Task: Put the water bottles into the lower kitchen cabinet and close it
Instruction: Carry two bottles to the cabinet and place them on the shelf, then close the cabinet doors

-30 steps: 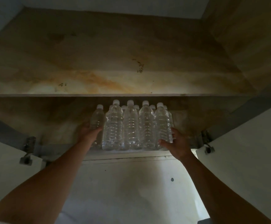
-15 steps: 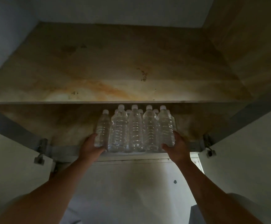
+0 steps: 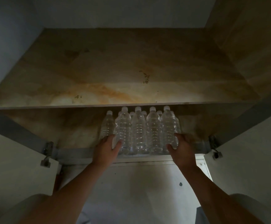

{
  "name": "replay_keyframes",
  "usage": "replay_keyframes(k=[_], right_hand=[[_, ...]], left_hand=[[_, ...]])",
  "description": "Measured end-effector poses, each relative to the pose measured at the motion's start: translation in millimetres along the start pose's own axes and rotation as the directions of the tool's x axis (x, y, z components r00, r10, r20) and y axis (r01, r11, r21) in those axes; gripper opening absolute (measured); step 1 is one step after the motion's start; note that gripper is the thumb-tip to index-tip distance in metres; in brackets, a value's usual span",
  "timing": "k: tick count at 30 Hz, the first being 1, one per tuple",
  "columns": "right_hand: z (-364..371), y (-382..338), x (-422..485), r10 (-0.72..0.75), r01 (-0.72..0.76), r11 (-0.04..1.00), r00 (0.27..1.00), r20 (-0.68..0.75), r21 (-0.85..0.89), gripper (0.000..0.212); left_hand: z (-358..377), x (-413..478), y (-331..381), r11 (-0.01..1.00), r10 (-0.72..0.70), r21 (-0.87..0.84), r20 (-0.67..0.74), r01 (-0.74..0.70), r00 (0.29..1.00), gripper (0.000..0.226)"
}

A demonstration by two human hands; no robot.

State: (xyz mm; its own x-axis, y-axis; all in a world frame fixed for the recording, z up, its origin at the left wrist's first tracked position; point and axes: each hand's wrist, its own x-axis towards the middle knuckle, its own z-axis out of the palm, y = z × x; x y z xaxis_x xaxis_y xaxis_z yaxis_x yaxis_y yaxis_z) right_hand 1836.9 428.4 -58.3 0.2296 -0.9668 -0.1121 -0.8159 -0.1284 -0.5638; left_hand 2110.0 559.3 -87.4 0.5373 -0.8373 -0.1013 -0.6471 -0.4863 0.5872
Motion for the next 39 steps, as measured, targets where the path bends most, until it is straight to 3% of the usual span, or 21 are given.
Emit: replay_keyframes(k=[4, 7, 11, 14, 17, 21, 25, 28, 32, 36, 39], right_hand=[[2, -2, -6, -0.024, 0.024, 0.999, 1.000, 0.016, -0.028, 0.058], [-14, -11, -20, 0.006, -0.001, 0.999, 0.989, 0.145, -0.039, 0.065], [-59, -24, -85, 0.177, -0.141, 0.982, 0.922, 0.344, -0.128, 0.067], [-111, -48, -150, 0.240, -0.121, 0.955, 0.855, 0.460, -0.272, 0.063], [-175, -91, -201, 0.212, -0.026, 0.940, 0.827, 0.520, -0.341, 0.058], [-269, -166, -251, 0.152, 0.096, 0.923, 0.798, 0.583, -0.373, 0.058], [-362, -238, -276, 0.094, 0.117, 0.939, 0.816, 0.570, -0.322, 0.057], [-425, -288, -287, 0.005, 0.175, 0.944, 0.841, 0.541, -0.281, 0.056], [-486, -340, -297, -0.121, 0.271, 0.927, 0.872, 0.474, -0.261, 0.055], [-517, -361, -311, -0.221, 0.319, 0.909, 0.914, 0.341, -0.266, 0.052], [-525, -362, -331, -0.245, 0.292, 0.912, 0.951, 0.189, -0.289, 0.050]], left_hand=[[2, 1, 13, 0.995, -0.032, 0.097, 0.053, 0.027, 0.998, 0.059], [-17, -12, 25, 0.989, -0.118, 0.109, 0.153, 0.102, 0.981, 0.074], [-72, -74, 50, 0.954, -0.292, 0.177, 0.371, 0.241, 0.882, 0.068], [-135, -133, 86, 0.929, -0.325, 0.328, 0.504, 0.170, 0.800, 0.068], [-204, -183, 137, 0.901, -0.261, 0.433, 0.482, 0.032, 0.836, 0.067], [-296, -232, 213, 0.871, -0.153, 0.482, 0.453, -0.097, 0.878, 0.088], [-381, -266, 279, 0.885, -0.040, 0.436, 0.419, -0.163, 0.907, 0.065], [-440, -282, 327, 0.886, -0.033, 0.435, 0.409, -0.163, 0.912, 0.079], [-493, -290, 361, 0.823, 0.025, 0.494, 0.461, -0.280, 0.887, 0.093], [-525, -292, 374, 0.822, 0.182, 0.460, 0.347, -0.336, 0.920, 0.069], [-535, -294, 375, 0.829, 0.312, 0.395, 0.259, -0.395, 0.914, 0.066]])
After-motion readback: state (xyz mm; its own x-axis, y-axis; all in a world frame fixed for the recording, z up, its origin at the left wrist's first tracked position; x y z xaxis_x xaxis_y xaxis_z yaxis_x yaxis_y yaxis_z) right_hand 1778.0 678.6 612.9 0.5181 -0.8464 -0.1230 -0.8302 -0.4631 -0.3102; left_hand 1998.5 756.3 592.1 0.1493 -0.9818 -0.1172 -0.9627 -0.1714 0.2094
